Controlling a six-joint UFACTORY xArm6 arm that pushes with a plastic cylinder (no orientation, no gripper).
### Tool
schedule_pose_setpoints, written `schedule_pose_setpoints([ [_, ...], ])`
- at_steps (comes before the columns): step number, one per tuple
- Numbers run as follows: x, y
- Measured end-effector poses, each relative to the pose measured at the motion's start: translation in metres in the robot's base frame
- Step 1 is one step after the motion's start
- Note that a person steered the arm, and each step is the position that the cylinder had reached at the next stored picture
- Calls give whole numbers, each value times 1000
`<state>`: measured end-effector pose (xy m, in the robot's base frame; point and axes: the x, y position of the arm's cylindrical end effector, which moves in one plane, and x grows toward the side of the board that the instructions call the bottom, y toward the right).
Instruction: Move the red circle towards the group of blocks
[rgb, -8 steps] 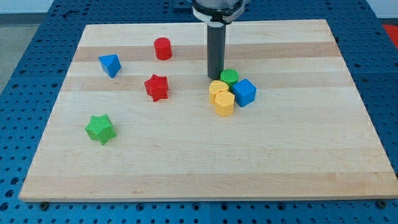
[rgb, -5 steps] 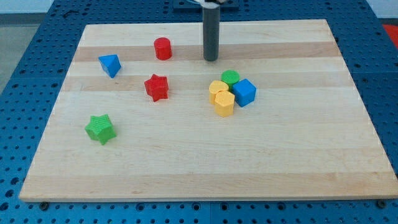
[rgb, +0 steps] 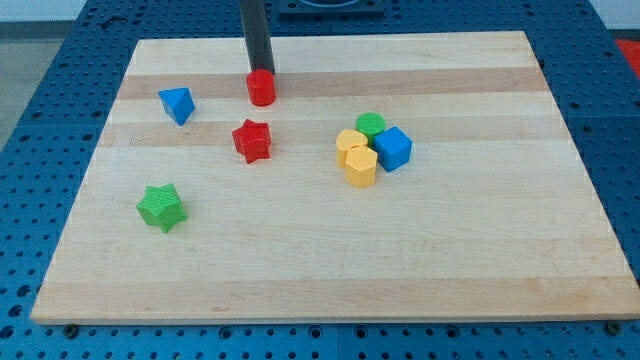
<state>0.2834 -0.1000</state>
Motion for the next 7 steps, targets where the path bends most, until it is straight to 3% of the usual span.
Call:
schedule_pose_setpoints([
  [1,23,2],
  [4,12,-47],
  [5,28,-54],
  [7,64,2],
])
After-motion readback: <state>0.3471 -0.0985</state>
